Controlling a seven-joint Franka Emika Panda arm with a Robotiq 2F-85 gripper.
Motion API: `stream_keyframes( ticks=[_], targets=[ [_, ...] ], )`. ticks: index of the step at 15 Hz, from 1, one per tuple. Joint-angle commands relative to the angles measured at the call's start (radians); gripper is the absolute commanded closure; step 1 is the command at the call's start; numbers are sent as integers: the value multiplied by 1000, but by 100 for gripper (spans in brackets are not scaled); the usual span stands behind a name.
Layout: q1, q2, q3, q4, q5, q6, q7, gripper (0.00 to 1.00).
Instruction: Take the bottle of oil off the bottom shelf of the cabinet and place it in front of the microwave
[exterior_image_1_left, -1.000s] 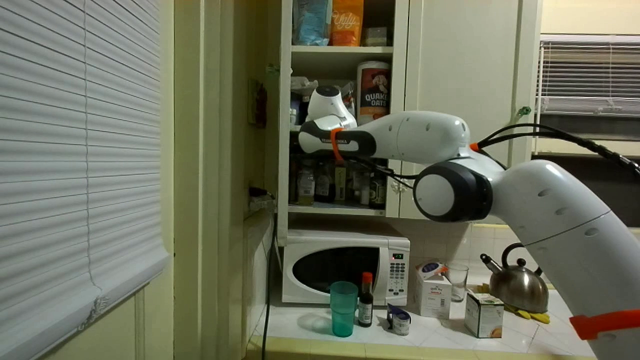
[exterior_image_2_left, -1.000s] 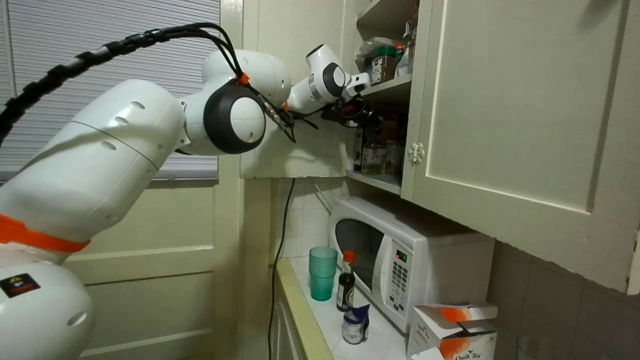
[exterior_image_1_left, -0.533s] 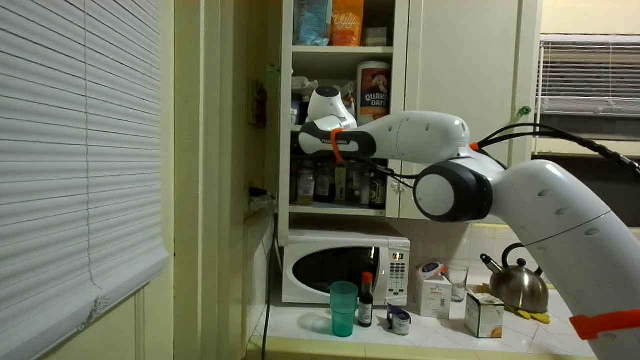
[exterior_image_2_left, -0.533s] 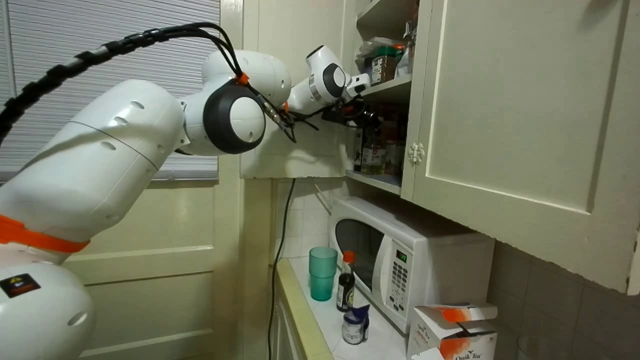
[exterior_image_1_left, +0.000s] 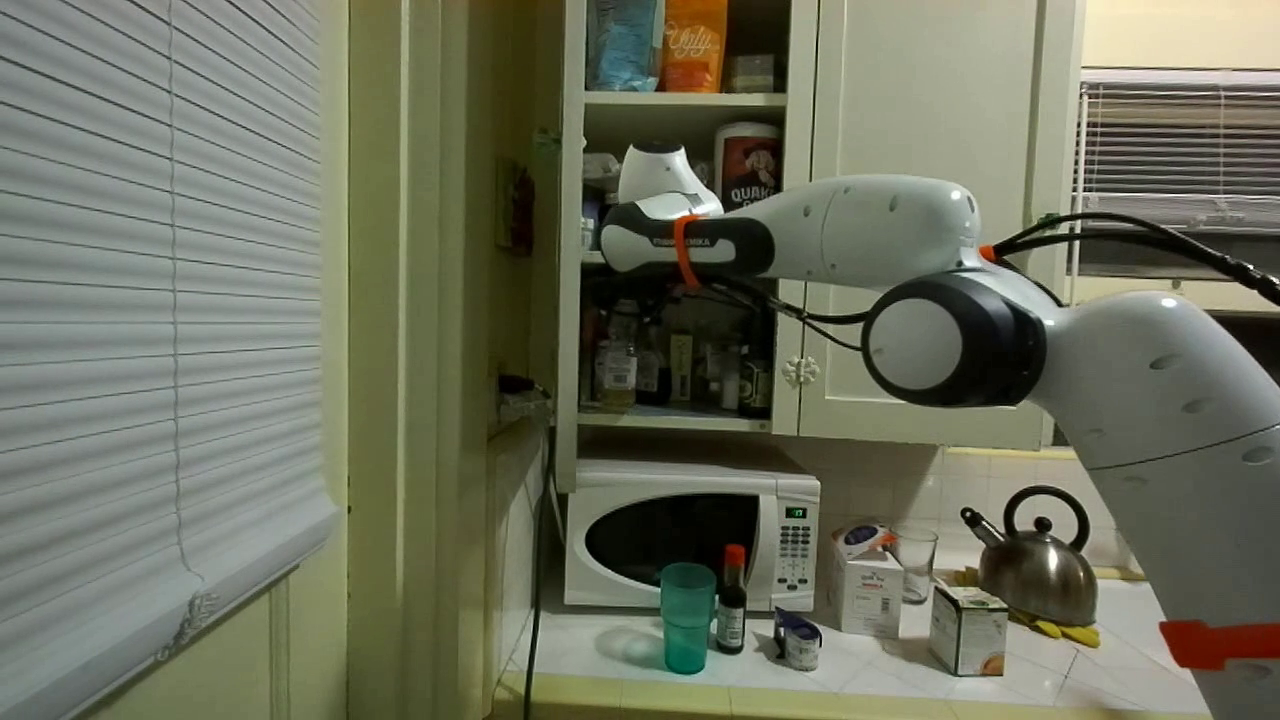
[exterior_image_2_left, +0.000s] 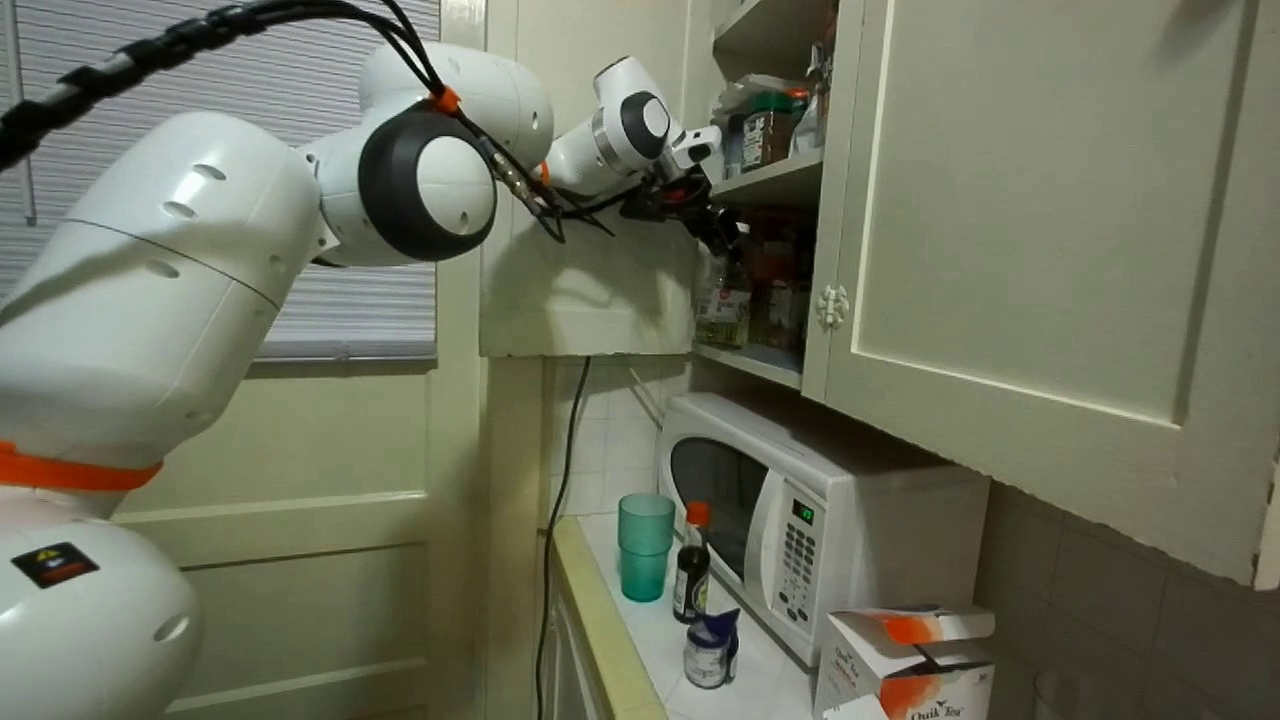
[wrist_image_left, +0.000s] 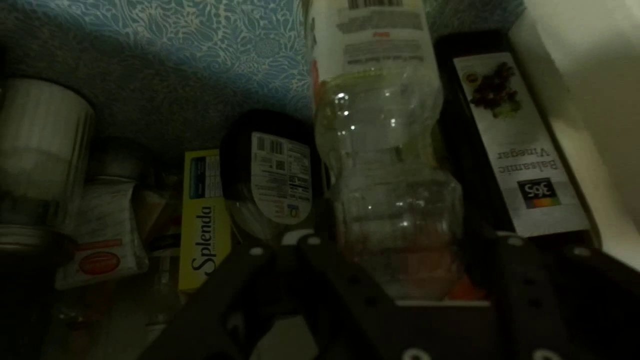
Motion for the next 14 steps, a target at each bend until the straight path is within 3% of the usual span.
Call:
stream_keyframes(
  ticks=[1, 9, 14],
  targets=[
    [55, -184, -4, -232, -45, 11, 56, 66],
    [129, -431, 3, -575, -217, 51, 303, 66],
    [150, -556, 21, -819, -342, 126, 598, 66]
  ],
)
